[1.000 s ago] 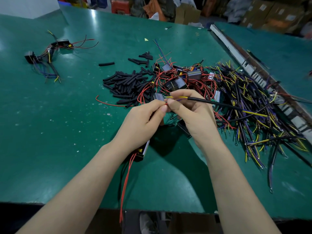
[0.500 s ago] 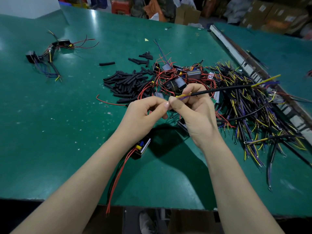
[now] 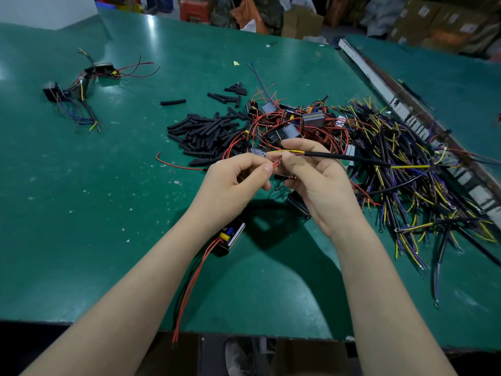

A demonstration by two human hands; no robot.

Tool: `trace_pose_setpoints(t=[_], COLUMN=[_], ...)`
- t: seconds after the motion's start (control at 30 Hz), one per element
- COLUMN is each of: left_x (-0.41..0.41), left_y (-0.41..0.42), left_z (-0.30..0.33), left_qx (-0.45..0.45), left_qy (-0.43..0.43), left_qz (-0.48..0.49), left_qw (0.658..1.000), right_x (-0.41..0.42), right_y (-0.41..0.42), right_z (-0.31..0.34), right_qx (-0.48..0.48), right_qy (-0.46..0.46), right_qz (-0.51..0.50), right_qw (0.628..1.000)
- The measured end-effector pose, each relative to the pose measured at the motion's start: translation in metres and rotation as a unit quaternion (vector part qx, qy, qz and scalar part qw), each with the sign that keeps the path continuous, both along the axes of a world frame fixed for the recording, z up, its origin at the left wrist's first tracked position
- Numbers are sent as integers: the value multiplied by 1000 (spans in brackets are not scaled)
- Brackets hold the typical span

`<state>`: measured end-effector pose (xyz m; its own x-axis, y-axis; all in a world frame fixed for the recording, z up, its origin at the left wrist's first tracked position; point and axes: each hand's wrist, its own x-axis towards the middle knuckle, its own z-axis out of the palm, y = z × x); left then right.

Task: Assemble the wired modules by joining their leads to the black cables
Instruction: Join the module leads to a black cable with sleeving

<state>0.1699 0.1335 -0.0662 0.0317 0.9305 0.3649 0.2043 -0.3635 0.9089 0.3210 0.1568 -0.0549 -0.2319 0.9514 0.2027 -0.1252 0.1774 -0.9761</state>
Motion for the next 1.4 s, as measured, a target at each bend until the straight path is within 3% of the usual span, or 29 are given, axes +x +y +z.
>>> trace_pose_setpoints(t=[0.47,0.73,1.27,1.4], left_x=[-1,-3,-2,-2], left_y=[2,8,3,2], left_z=[-4,-8,-2,0], left_qx=[14,4,-34,-34], left_qy=[-3,-2,-36,-40], left_qz=[19,100,21,26], left_qw=[1000,995,999,998], right_x=[-1,-1,-3,-3], right_y=[-5,-5,-2,-2], right_z=[4,7,4,3], right_qx=[19,-3,-11,19], right_qy=[-72,-57,-30,-63], right_qz=[-61,-38,-46,-71], right_qw=[995,998,998,995])
